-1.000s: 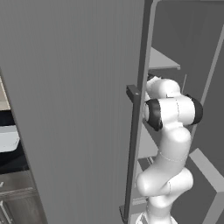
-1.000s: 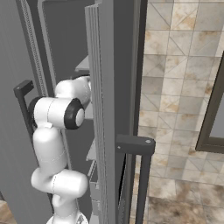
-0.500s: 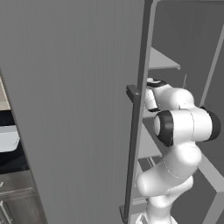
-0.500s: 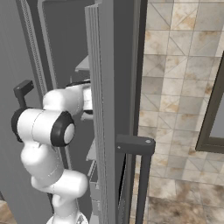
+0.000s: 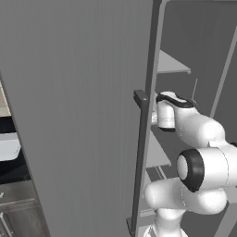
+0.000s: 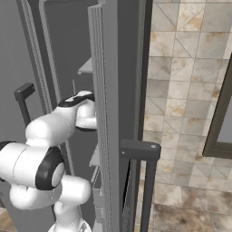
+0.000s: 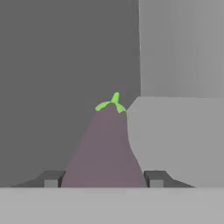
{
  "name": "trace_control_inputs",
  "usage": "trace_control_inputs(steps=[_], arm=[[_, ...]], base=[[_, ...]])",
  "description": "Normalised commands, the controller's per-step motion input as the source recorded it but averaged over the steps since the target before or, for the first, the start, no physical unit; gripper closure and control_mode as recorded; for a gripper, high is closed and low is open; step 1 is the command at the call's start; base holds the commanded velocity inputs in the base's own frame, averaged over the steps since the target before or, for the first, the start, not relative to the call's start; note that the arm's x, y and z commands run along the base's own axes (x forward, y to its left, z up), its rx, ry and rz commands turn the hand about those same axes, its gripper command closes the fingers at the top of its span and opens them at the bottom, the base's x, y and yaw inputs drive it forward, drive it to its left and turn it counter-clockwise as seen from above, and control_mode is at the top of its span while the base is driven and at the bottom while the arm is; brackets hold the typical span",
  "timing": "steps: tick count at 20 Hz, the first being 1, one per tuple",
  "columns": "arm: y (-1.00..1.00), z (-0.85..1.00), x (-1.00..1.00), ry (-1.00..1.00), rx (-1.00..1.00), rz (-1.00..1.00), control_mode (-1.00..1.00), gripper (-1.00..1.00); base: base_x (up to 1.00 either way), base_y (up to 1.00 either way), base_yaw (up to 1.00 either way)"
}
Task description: Take the eggplant and potato out of the freezer and place them in the tupperware container on the counter. Then put the tupperware containing the vegetables back in the freezer.
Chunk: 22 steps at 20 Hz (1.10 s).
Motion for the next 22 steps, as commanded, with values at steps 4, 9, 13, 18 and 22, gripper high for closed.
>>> trace_control_inputs(steps=[4, 9, 13, 18, 22], arm=[[-0.10, 0.68, -0.78, -0.18, -0.01, -0.04, -1.00, 1.00], [-0.08, 0.80, -0.86, -0.17, -0.01, -0.03, -1.00, 1.00], [-0.06, 0.81, -0.95, -0.16, -0.01, -0.01, -1.00, 1.00], [-0.06, 0.80, -0.87, -0.10, 0.00, -0.01, -1.00, 1.00], [-0.06, 0.79, -0.87, -0.03, 0.00, -0.01, -1.00, 1.00]], base=[[0.00, 0.00, 0.00], [0.00, 0.00, 0.00], [0.00, 0.00, 0.00], [0.00, 0.00, 0.00], [0.00, 0.00, 0.00]])
